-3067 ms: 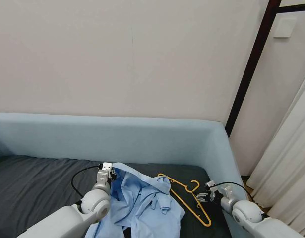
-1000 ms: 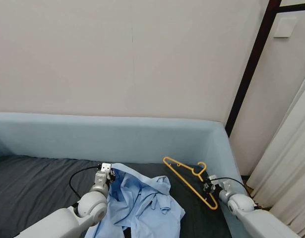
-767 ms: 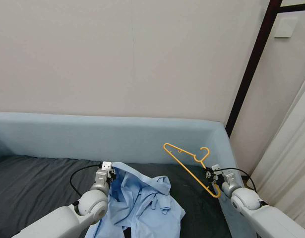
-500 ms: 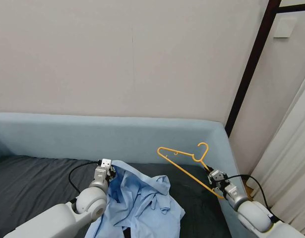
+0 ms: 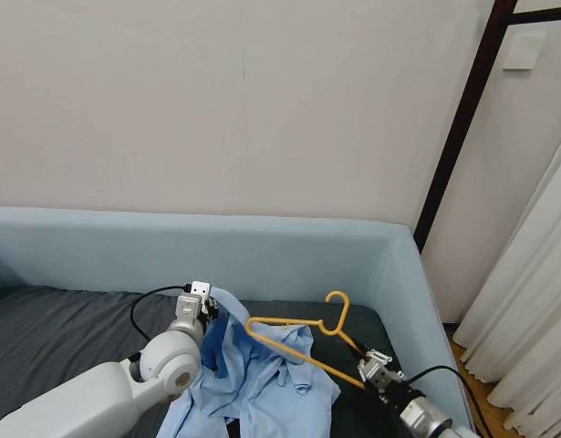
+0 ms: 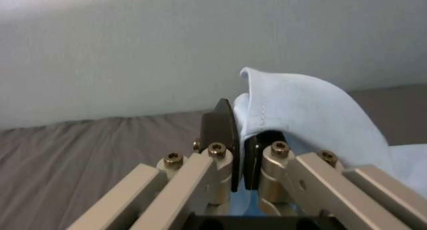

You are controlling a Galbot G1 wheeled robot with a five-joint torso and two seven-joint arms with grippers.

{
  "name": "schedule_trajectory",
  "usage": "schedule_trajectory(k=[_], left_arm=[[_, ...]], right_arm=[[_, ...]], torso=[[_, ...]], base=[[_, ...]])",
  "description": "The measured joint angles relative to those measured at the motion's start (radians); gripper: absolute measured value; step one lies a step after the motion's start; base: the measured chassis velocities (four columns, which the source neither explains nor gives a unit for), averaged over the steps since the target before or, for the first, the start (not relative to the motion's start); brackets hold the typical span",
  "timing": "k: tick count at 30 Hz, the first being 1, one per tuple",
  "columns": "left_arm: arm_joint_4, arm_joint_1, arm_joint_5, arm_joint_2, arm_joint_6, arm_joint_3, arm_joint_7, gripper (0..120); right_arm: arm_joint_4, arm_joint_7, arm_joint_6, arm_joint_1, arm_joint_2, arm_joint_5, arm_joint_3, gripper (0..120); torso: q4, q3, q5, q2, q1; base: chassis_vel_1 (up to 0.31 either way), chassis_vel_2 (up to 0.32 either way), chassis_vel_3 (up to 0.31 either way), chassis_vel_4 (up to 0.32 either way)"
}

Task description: Pick up the clothes from the sofa and hang them on the clothes hanger.

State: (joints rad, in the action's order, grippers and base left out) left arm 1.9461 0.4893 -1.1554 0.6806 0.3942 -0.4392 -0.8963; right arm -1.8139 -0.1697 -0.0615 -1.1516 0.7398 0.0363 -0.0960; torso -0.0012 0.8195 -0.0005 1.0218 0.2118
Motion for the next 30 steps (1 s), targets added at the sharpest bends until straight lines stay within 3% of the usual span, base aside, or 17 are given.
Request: schedule_trajectory(k=[9, 14, 19, 30], left_arm=[[0.029, 0.0, -0.039, -0.007, 0.03, -0.008, -0.052, 0], [0.058, 0.009, -0.059, -0.006, 0.045, -0.006, -0.083, 0], [0.075, -0.006, -0.091, 0.028, 0.063, -0.019, -0.132, 0], [0.083, -0.071, -0.136, 0.096, 0.069, -0.072, -0.212, 0]], right_arm=[[-0.026, -0.018, -0.003, 0.02, 0.029, 0.024, -0.079, 5], [0.004, -0.096, 0.077, 0.079, 0.069, 0.018, -0.137, 5], [0.036, -0.181, 0.183, 0.142, 0.091, 0.015, -0.189, 5], [0.06, -0.247, 0.243, 0.205, 0.123, 0.001, -0.243, 5]], torso=[[0.0001, 0.0, -0.0004, 0.0, 0.0], [0.0002, 0.0, 0.0001, 0.0, 0.0], [0.0, 0.0, -0.0001, 0.0, 0.0], [0.0, 0.0, -0.0001, 0.0, 0.0]], base=[[0.0, 0.0, 0.0, 0.0], [0.0, 0.0, 0.0, 0.0], [0.0, 0.0, 0.0, 0.0], [0.0, 0.0, 0.0, 0.0]])
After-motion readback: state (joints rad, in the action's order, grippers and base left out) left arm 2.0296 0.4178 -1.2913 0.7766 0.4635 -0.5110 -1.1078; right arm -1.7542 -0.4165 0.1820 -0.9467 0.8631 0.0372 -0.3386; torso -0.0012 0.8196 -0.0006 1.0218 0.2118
